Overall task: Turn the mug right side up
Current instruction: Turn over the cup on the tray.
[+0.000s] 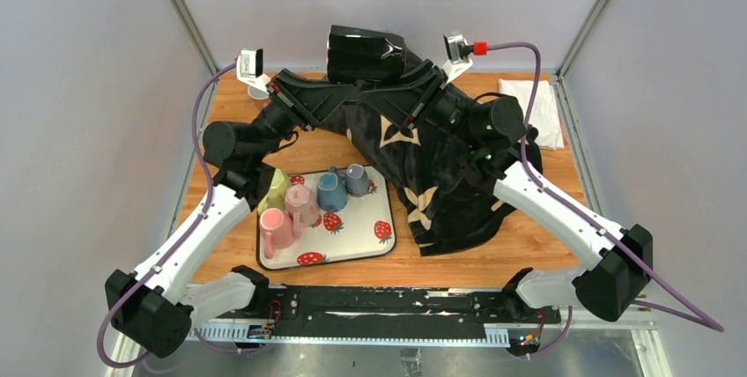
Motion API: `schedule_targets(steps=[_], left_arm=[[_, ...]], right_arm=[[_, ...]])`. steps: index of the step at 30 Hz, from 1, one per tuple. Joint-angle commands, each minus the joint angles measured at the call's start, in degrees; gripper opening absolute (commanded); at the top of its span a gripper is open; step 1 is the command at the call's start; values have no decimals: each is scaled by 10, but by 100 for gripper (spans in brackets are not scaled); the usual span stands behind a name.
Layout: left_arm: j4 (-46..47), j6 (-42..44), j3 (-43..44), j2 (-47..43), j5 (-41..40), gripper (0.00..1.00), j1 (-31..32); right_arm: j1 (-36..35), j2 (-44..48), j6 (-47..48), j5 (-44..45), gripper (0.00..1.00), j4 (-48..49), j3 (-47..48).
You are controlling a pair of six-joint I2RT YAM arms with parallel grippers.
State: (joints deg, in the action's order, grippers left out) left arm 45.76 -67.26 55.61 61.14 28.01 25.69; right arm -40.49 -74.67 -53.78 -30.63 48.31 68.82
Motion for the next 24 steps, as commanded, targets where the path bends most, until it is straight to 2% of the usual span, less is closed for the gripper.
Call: schedule_targets(steps=[1, 6, 9, 17, 24], left_arm=[[32, 14, 14, -9, -7, 0, 3], [14, 25, 13, -17, -11, 0, 3], [-8, 41, 10, -26, -16, 0, 3], [-112, 119, 23, -55, -30, 0, 2], [-242, 212, 37, -76, -52, 0, -1]], right_arm=[[-17, 33, 36, 11, 45, -1, -12], [-18, 42, 46, 33, 61, -19, -25], [-18, 53, 54, 53, 65, -34, -42], [-18, 95, 67, 92, 67, -83, -117], [-18, 146, 96, 97, 67, -143, -185]])
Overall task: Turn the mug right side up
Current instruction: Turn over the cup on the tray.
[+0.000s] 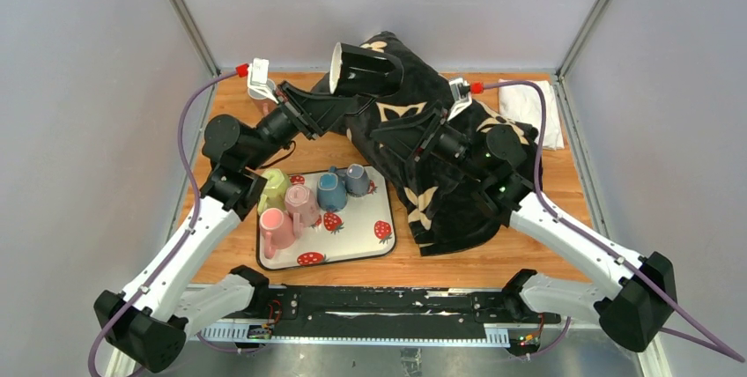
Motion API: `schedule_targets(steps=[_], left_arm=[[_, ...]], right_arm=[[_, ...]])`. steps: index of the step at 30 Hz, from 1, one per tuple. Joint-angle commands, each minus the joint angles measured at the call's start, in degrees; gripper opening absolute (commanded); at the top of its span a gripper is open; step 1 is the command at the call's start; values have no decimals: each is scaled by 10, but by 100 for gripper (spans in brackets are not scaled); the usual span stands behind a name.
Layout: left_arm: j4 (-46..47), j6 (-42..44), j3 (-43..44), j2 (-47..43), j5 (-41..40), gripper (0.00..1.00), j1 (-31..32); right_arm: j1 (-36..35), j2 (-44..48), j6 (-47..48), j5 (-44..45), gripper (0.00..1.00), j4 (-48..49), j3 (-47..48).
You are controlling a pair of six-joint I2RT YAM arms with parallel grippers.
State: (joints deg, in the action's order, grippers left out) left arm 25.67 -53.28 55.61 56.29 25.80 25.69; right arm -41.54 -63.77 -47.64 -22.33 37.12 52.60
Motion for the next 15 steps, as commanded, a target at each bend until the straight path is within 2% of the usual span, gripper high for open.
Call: schedule_targets(steps=[1, 7, 10, 15], left_arm=[[-65, 91, 40, -31, -36, 0, -2], [-246, 234, 71, -56, -103, 0, -8], [-344, 297, 71, -72, -179, 0, -8], [-426, 358, 50, -105, -288, 0, -8]], right_arm=[[-8, 46, 44, 15, 67, -48, -29], [-7, 106, 111, 50, 65, -162, -63], [-7, 129, 136, 83, 65, -221, -68], [-7, 124, 158, 94, 64, -258, -56]])
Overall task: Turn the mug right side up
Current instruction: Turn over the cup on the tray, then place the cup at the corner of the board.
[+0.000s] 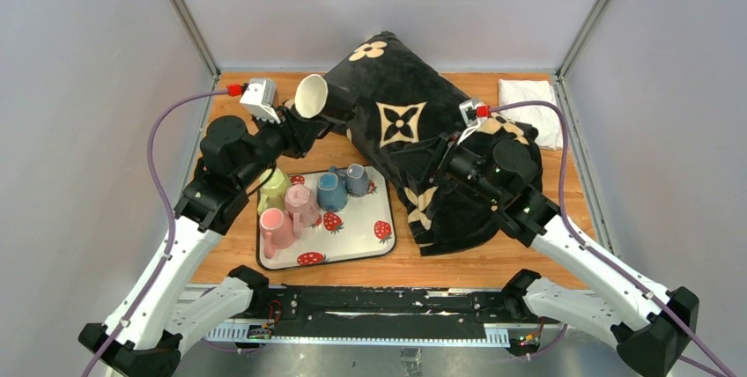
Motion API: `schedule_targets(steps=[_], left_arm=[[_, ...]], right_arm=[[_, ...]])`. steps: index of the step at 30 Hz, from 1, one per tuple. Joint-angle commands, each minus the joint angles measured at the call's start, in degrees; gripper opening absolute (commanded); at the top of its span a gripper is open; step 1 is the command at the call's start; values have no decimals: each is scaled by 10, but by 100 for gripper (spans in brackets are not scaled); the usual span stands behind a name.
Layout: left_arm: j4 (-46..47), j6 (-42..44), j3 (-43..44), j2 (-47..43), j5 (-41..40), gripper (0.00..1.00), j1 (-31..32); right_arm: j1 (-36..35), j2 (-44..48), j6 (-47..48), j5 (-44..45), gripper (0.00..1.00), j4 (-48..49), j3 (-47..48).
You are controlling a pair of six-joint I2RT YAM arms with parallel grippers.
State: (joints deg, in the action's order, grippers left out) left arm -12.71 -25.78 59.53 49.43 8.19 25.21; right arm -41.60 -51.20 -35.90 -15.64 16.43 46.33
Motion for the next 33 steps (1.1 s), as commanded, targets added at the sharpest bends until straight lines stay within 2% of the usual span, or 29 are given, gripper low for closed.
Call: schedule_targets(steps=[1, 9, 14, 18, 28, 33], left_arm=[[-53, 93, 8, -39, -127, 0, -3], [-131, 149, 23, -7, -214, 0, -17], [-135, 143, 26, 27, -218, 0, -81], [-151, 121, 34, 57, -279, 0, -123], [-92, 82, 28, 151, -351, 0, -210], [-77, 63, 36, 201, -332, 0, -264]], right_arm=[[-7, -6, 40, 27, 64, -52, 10], [-7, -33, 24, 18, 63, -44, 8], [-7, -28, 31, 21, 63, -55, 9], [-7, -15, 42, 31, 63, -78, 7], [-6, 9, 64, 55, 63, -130, 3], [-6, 23, 83, 76, 63, -183, 9]])
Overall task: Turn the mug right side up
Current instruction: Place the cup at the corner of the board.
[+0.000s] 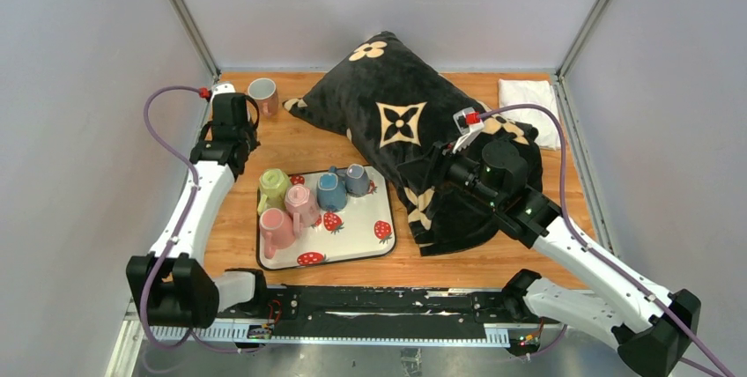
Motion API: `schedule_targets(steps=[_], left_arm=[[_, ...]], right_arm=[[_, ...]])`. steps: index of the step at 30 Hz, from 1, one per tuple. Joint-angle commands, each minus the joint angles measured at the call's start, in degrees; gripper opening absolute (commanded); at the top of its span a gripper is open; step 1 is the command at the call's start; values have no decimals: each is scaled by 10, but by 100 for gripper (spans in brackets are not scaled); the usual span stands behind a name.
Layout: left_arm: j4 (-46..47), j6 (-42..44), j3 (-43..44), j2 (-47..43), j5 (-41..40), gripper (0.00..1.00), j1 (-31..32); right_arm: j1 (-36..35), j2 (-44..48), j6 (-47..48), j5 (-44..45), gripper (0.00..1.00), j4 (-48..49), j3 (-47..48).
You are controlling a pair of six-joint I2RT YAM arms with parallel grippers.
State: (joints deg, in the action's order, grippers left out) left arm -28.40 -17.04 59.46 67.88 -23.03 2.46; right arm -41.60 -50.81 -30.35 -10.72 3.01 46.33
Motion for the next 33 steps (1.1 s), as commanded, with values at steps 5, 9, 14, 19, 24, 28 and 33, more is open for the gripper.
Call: schedule_targets(steps=[5, 9, 14, 19, 24, 28, 33], left_arm=[[141, -22, 26, 54, 2, 0, -64], [198, -13, 28, 83, 0, 0, -65], [222, -12, 64, 144, 3, 0, -73], [233, -14, 98, 197, 9, 0, -87], [237, -12, 130, 246, 30, 0, -103], [240, 0, 158, 278, 44, 0, -111], [242, 8, 182, 309, 55, 0, -117]], right_arm=[[-7, 38, 53, 40, 63, -94, 11], [-6, 54, 64, 47, 63, -114, 5], [-6, 70, 74, 65, 63, -130, 1], [-7, 80, 85, 85, 63, -148, 6], [-6, 81, 95, 99, 63, -159, 12], [-7, 77, 96, 101, 63, -162, 14], [-6, 73, 96, 103, 63, -171, 19]])
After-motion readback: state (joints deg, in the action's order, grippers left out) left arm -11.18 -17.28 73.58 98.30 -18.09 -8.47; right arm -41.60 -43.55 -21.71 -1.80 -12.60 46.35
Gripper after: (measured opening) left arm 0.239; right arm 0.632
